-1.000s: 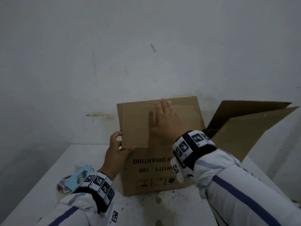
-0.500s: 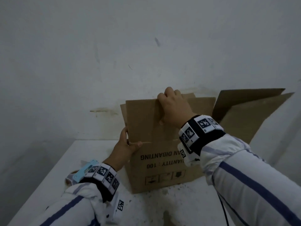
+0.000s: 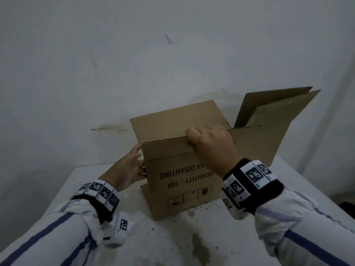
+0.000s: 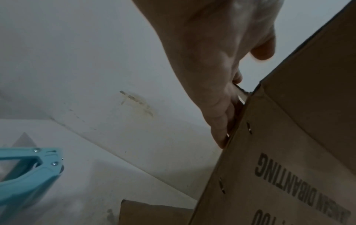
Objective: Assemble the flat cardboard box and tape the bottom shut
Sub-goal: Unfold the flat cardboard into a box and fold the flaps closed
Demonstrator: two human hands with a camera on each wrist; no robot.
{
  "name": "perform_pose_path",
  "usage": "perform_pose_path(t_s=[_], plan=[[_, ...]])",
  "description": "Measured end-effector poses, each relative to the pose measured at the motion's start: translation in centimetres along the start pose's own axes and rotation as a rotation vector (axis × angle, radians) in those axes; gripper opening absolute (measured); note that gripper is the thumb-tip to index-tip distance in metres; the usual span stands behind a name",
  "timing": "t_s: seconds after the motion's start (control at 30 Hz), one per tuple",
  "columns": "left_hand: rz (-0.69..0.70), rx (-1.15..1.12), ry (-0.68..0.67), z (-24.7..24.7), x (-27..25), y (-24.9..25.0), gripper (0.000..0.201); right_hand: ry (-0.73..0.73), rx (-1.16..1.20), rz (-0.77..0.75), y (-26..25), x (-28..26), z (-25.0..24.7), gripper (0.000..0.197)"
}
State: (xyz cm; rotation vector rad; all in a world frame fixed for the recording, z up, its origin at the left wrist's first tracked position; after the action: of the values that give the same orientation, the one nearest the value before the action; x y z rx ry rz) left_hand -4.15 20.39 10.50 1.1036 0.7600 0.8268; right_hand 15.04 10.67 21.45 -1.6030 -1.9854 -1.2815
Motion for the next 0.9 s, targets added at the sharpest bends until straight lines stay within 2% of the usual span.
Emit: perform_pose_path(t_s=[0.07,0.13,0.27,0.33,0.43,0.5,0.57,0.63,0.67,0.77,0.9], plan=[[-0.053,0.062,0.005,-0.1,0.3,-0.3,0.046,0.02,-0.019,-0.014,-0.4,-0.9,-0.1,0.023],[-0.068,0.109,-0.004,0.0,0.5,-0.4,0.042,0.032,-0.019,-0.022,-0.7,-1.7,-0.3,0.018],[-0.068,0.061,-0.041,0.2,0.3,0.5,0.033,-0.074,0.036,-0.071,-1.6,-3.1,0.0,0.031],[-0.079,0.054,-0.042,0.1,0.5,1.0,0.038,-0.236,0.011,-0.14,-2.4,-3.7,0.3,0.04],[-0.075,0.114,-0.04,0.0,1.1,1.6,0.049,-0.606,-0.004,-0.253,-3.4,-4.5,1.1,0.05],[-0.048,0.173,-0.021,-0.2,1.5,1.8,0.053,-0.794,0.003,-0.297,-4.2,-5.2,1.7,0.06],[-0.014,0.238,0.004,-0.4,1.6,1.7,0.055,-0.984,0.113,-0.272,-4.9,-6.1,3.1,0.065],[0.018,0.28,0.036,-0.4,1.6,1.3,0.055,-1.091,0.222,-0.203,-4.8,-6.6,4.8,0.067],[0.032,0.294,0.048,-0.4,1.5,1.1,0.055,-1.077,0.237,-0.159,-4.4,-6.4,5.6,0.066],[0.072,0.339,0.087,-0.6,1.5,0.6,0.053,-0.896,0.287,0.042,-2.3,-4.8,7.8,0.069],[0.12,0.407,0.121,-0.2,1.2,0.9,0.048,-0.856,0.252,0.147,-0.1,-2.7,10.2,0.067]])
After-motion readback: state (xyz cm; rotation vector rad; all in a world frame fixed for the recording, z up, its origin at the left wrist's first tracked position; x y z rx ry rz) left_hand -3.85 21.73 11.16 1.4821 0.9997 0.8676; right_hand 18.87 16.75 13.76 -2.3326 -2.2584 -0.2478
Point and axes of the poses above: each hand's wrist, its own x-axis towards the middle knuckle, its own z-axis out of the palm, y = z × x, the point moved 4 cm from there along x, towards the middle knuckle, and after that the axes turned 11 degrees about -x, right-handed, at the moved point
